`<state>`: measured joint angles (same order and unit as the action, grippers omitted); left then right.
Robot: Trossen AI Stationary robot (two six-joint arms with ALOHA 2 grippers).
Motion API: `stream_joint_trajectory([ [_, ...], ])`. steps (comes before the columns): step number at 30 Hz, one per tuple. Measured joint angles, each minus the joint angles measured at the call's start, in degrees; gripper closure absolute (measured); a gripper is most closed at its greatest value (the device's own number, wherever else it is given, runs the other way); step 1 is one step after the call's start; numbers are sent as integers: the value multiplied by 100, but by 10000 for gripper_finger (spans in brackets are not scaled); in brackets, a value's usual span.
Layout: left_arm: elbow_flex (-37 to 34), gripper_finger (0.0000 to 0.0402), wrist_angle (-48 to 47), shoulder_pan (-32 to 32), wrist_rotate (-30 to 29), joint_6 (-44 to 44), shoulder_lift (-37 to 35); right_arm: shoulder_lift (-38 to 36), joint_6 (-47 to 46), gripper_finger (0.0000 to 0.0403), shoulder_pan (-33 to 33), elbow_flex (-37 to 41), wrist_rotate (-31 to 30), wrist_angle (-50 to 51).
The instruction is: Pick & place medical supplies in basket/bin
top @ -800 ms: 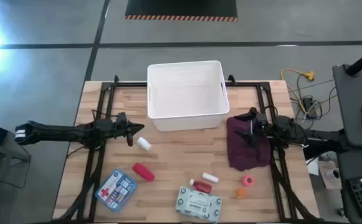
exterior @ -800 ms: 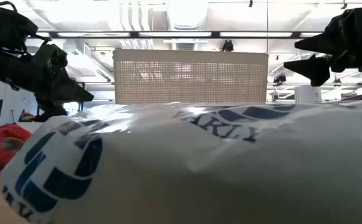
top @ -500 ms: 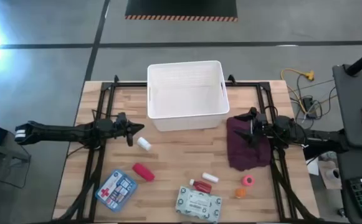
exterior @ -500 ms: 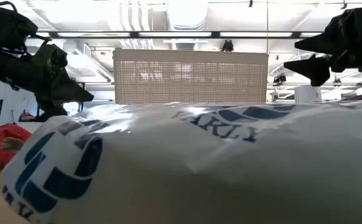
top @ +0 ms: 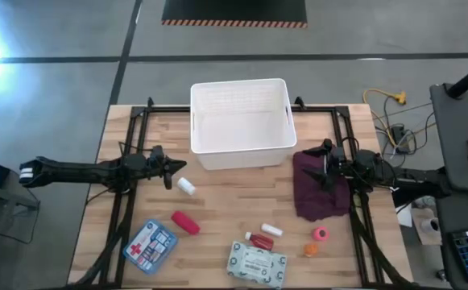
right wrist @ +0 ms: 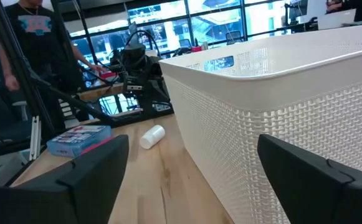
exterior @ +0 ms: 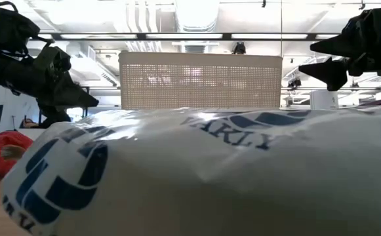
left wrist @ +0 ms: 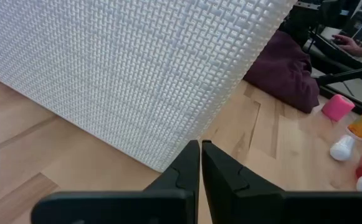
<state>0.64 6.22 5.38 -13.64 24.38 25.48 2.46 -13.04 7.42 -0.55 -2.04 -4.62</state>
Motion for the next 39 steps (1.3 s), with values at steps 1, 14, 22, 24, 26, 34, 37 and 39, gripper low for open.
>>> stream_joint_trajectory([
  [1, -1, 402, 0, 0, 1, 0, 1, -1, -2, 61, 0, 1, 1, -1],
  [14, 0, 402, 0, -1, 1, 0, 1, 0, 0, 53, 0, 2, 0, 0],
  [22, 1, 402, 0, -1, 1, 0, 1, 0, -2, 61, -2, 2, 2, 0],
  [24, 1, 402, 0, -1, 0, 0, 1, 0, -2, 62, 0, 1, 1, -1],
  [26, 0, 402, 0, -1, 0, 0, 1, 0, -2, 62, -2, 2, 0, 0],
  [34, -1, 402, 0, 0, 0, 0, 0, 0, -2, 53, 0, 2, 0, -1],
  [37, -1, 402, 0, -1, 1, 0, 0, 0, -2, 56, -1, 1, 1, -1],
  [39, -1, 402, 0, 0, 0, 0, 0, -2, -2, 58, 0, 2, 2, 0],
])
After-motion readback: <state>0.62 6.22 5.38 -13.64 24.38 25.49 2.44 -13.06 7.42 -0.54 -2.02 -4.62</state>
